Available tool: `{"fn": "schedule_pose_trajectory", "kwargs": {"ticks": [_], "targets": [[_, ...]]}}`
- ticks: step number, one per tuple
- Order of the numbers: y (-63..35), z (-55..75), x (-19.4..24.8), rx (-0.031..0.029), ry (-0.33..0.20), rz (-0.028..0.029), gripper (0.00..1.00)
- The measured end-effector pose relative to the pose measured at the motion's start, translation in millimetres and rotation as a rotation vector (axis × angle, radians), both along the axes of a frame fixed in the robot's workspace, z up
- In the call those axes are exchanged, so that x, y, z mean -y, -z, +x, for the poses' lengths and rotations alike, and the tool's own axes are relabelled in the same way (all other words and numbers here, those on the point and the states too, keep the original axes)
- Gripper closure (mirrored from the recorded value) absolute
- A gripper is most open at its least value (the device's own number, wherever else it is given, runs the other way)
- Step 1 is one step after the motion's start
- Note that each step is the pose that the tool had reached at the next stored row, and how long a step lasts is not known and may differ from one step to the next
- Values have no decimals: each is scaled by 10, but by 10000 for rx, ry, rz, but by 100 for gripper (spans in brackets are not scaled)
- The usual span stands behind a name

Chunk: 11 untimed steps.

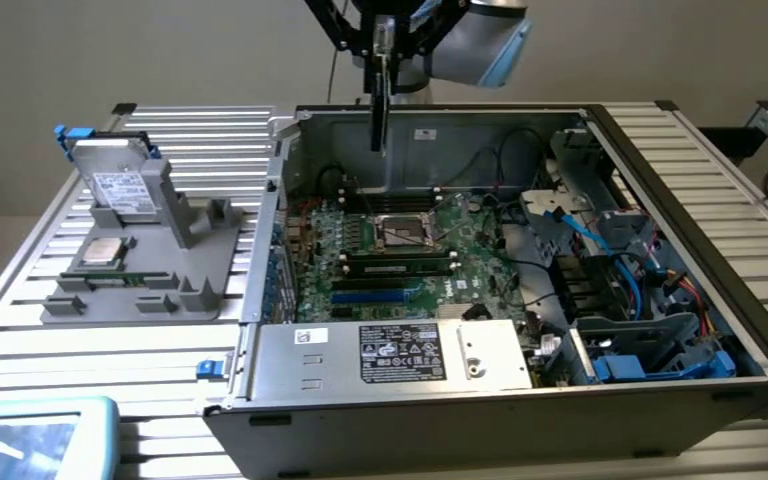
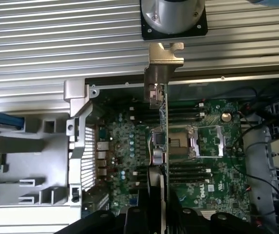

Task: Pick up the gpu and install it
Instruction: 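Pick up the gpu and move the gpu toward the slot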

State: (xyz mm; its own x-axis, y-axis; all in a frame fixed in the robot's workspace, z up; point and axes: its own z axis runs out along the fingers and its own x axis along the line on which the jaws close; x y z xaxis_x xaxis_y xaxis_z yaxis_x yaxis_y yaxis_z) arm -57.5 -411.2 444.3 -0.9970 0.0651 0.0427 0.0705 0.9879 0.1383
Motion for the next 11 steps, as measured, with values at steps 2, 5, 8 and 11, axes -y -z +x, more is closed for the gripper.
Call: {"fn": "schedule_pose_trajectory", "kwargs": {"ticks": [2, 5, 8, 11], "targets": [[0, 91, 0, -1, -10, -1, 73], [-1, 226, 0, -2, -29, -1, 73], [1, 360, 4, -2, -49, 1, 73], [7, 463, 18, -3, -67, 0, 73]]}}
